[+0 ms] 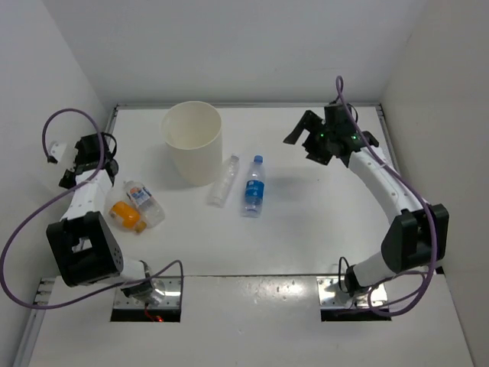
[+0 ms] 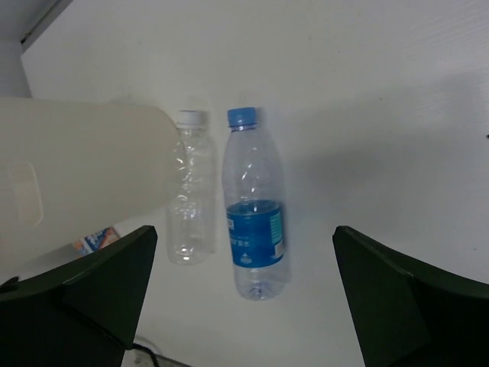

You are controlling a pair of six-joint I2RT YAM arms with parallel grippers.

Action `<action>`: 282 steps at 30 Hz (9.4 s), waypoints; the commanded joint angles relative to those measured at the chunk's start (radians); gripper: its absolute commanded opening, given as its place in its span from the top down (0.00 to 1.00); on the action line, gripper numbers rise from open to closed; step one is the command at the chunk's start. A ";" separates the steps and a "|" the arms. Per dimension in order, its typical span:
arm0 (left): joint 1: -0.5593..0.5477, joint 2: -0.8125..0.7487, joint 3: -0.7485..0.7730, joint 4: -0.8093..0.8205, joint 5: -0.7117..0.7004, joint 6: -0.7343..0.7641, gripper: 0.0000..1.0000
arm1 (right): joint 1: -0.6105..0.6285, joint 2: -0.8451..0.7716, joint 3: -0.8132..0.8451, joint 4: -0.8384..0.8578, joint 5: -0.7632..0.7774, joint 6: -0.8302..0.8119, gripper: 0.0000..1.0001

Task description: Put the plastic bottles in the bin

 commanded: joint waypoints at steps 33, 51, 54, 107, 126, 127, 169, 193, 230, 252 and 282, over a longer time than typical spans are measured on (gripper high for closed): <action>0.092 -0.105 -0.231 0.228 0.456 0.202 0.00 | 0.225 0.495 0.126 -0.050 -0.168 0.137 0.03; 0.092 -0.142 -0.245 0.184 0.375 0.244 0.00 | 0.178 0.517 0.236 -0.104 -0.190 0.108 0.72; 0.092 -0.152 -0.254 0.173 0.354 0.244 0.00 | 0.151 0.458 0.339 -0.133 -0.139 0.099 0.79; 0.092 -0.172 -0.303 0.185 0.492 0.228 0.00 | 0.420 0.661 1.203 -0.056 0.028 -0.093 0.00; 0.092 -0.182 -0.322 0.185 0.464 0.238 0.00 | 0.352 -0.040 0.243 0.174 0.424 -0.025 0.04; 0.092 -0.182 -0.322 0.185 0.464 0.238 0.00 | 0.326 -0.040 0.212 0.144 0.401 0.025 0.01; 0.082 -0.533 -0.231 -0.304 0.470 0.199 0.00 | 0.250 0.684 0.045 0.501 -0.525 0.485 0.07; -0.051 -0.685 -0.315 -0.114 0.857 0.437 0.00 | 0.250 0.774 0.048 0.606 -0.562 0.485 0.31; -0.352 -0.794 -0.348 -0.117 0.653 0.345 0.00 | 0.263 0.725 -0.056 0.559 -0.502 0.372 0.25; -0.352 -0.804 -0.348 -0.117 0.598 0.336 0.00 | 0.263 0.785 -0.025 0.591 -0.536 0.445 0.73; -0.352 -0.661 -0.314 -0.252 0.441 0.213 0.00 | 0.029 0.386 0.265 0.538 -0.330 0.275 1.00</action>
